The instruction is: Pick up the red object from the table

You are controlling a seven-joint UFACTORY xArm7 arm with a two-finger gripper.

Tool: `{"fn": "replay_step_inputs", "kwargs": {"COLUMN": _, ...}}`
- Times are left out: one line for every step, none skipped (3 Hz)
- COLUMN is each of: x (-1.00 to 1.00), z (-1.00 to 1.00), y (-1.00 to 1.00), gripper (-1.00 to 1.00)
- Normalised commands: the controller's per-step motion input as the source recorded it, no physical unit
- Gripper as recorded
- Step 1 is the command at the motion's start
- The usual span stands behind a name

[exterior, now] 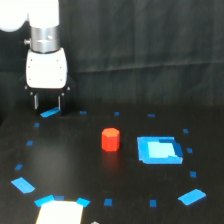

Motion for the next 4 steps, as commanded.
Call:
{"fn": "replay_step_inputs", "kwargs": {"x": 1.00, "z": -0.38, "y": -0.27, "gripper": 0.72}}
{"fn": "replay_step_inputs", "kwargs": {"x": 0.88, "z": -0.02, "y": -0.08, "gripper": 1.00}}
{"fn": "replay_step_inputs", "kwargs": {"x": 0.98, "z": -0.62, "y": -0.65, "gripper": 0.99}}
{"fn": "replay_step_inputs", "kwargs": {"x": 1.00, "z": -0.28, "y": -0.94, "gripper": 1.00}}
